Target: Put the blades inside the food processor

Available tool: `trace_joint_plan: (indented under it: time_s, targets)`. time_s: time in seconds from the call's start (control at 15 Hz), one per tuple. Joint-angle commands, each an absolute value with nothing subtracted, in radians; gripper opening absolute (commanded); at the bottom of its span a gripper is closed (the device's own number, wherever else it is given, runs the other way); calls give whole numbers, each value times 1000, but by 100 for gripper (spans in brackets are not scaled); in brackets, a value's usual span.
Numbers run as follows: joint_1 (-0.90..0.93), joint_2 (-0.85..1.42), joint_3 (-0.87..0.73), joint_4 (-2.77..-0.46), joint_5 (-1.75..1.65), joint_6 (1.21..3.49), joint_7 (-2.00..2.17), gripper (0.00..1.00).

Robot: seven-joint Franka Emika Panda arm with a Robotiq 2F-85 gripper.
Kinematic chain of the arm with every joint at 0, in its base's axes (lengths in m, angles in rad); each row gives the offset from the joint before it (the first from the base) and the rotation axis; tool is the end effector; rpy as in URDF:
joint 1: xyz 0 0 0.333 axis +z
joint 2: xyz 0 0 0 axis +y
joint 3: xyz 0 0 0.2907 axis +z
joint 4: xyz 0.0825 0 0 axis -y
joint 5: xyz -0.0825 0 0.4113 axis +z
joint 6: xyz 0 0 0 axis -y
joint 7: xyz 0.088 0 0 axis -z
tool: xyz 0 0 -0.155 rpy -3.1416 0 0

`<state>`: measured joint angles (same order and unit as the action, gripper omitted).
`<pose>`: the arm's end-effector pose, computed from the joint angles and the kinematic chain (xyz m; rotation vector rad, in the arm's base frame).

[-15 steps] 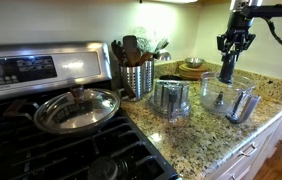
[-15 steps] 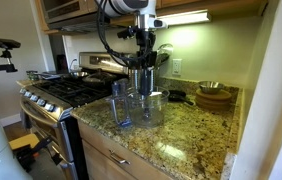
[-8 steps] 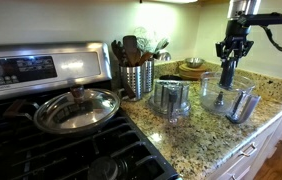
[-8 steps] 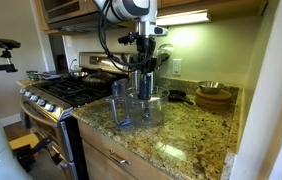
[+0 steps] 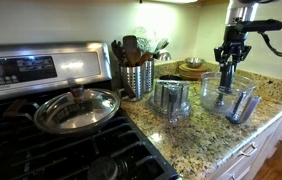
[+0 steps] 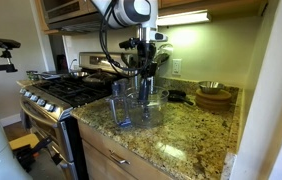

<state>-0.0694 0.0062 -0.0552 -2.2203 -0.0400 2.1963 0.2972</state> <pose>0.5393 -0.0706 0.2803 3.0451 -0.6139 -0.0424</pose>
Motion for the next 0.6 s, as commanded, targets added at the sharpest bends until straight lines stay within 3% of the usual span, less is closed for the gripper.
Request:
trace_joint_plan:
  time_s: [0.0,0.53]
  targets:
    - [-66,17,-59,-2239,-50,2239,315,20]
    - [-62,12,-60,-2258,-57,2273,320,20]
